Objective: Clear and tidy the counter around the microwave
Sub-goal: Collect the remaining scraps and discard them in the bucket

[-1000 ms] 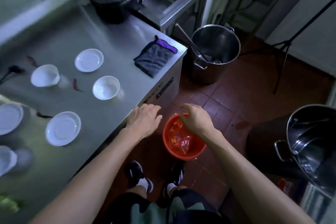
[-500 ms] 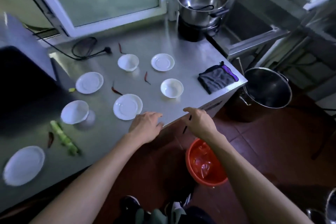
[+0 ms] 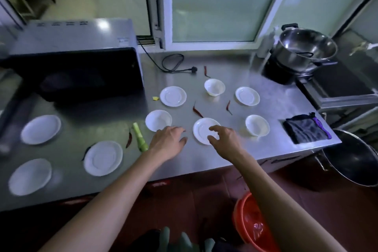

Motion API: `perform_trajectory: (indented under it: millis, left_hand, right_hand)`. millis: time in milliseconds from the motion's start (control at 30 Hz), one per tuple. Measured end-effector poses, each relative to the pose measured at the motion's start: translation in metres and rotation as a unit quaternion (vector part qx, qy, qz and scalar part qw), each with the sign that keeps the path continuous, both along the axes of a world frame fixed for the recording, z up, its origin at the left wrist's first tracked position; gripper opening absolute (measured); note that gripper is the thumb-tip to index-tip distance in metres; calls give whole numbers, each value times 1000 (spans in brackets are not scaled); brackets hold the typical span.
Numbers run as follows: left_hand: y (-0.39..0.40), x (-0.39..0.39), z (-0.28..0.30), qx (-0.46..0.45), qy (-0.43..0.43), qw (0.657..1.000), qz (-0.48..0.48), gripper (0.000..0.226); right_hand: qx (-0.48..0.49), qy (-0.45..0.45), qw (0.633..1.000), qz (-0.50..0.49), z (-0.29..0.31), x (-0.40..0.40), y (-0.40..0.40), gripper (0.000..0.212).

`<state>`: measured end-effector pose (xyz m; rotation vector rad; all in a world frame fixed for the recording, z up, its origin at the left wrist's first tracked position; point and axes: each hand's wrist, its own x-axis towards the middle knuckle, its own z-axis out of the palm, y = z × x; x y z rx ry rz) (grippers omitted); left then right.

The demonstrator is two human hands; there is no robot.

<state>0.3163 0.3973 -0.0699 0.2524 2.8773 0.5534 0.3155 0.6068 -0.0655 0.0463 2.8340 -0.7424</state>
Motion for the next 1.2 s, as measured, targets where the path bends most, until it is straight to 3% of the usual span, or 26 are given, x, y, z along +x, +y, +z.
perform_trajectory:
  millis: [400,767,1000,1200]
  left_hand:
    - [-108,-23,-16,12,-7,992,129,40]
    - [-125,-114,-36,-7,-57,979,196,41]
    - [-119,-149,-66,42,-83,964,249,43]
    - [-143,-176,-95,7,-93,971,221,32]
  right_hand:
    - [-5,0,992,128,-16,-78,-111,38]
    - [-79,-39,981,175,-67,-196,-160,36]
    - [-1,-50,976,211,-105,-248,-167,34]
    - [52,-12,973,222,-122,-280,-185,37]
